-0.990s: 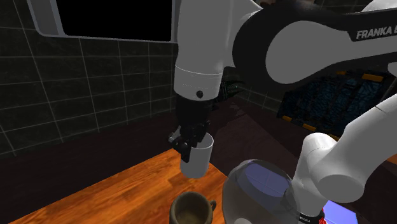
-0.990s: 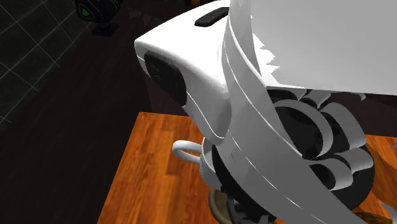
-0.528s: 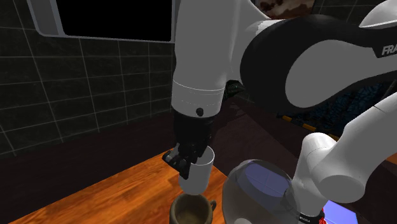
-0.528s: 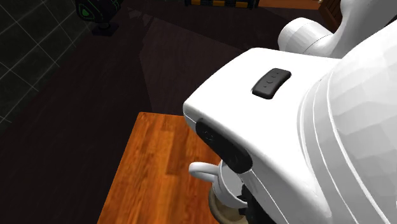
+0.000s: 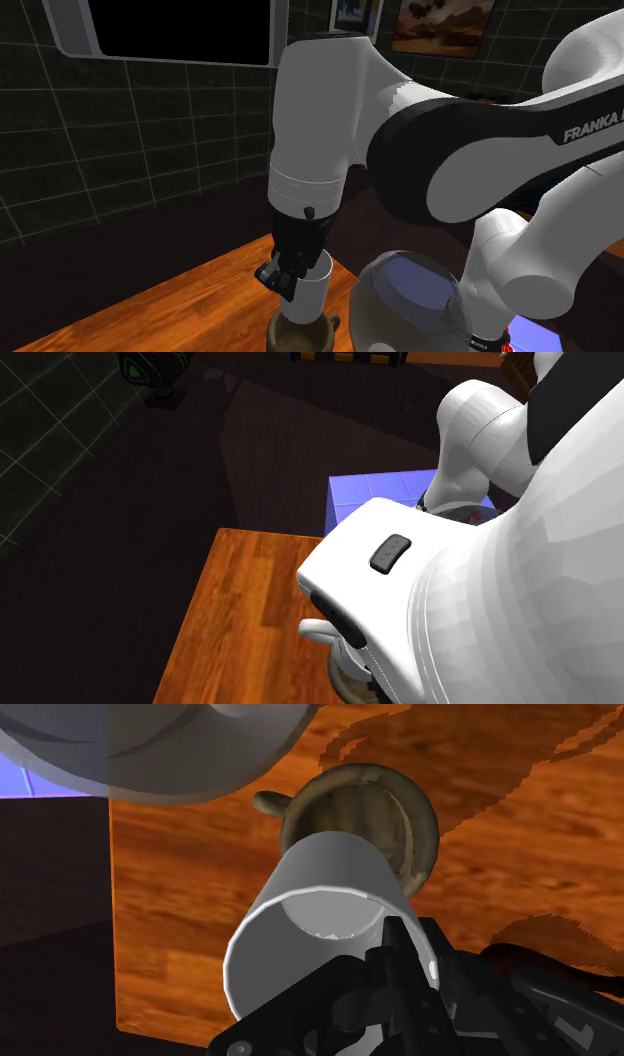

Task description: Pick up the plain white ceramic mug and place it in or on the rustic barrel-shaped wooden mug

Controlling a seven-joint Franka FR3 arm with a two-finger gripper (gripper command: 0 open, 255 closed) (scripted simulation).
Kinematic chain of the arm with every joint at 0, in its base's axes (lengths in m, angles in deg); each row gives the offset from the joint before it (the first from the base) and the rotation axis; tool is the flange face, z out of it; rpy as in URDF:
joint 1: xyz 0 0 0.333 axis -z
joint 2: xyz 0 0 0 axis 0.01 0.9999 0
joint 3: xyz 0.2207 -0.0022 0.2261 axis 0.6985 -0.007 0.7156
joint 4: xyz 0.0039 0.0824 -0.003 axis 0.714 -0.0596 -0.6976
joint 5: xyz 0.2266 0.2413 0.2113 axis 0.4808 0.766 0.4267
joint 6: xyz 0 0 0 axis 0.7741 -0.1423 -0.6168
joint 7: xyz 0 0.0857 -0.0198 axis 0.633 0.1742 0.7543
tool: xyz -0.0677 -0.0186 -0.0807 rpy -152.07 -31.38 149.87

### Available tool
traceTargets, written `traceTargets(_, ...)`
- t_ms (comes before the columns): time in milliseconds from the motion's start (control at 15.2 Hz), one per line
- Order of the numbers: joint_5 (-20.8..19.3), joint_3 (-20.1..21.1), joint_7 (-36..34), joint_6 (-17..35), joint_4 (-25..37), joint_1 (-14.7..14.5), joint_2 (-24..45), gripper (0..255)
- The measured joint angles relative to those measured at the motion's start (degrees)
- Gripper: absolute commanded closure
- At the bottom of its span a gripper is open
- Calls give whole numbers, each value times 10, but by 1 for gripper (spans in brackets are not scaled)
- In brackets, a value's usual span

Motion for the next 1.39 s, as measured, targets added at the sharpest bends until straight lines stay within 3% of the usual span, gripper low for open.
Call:
traceTargets(396, 1, 10, -4, 47, -35, 0, 13, 255)
traceTargets(792, 1, 11, -3, 51, -37, 0, 13, 255)
traceTargets(858, 1, 11, -3, 51, -37, 0, 13, 0)
traceTargets(1254, 1, 11, -3, 51, -38, 0, 14, 0)
traceTargets(1386, 2, 7, -3, 27, -21, -1, 5, 0)
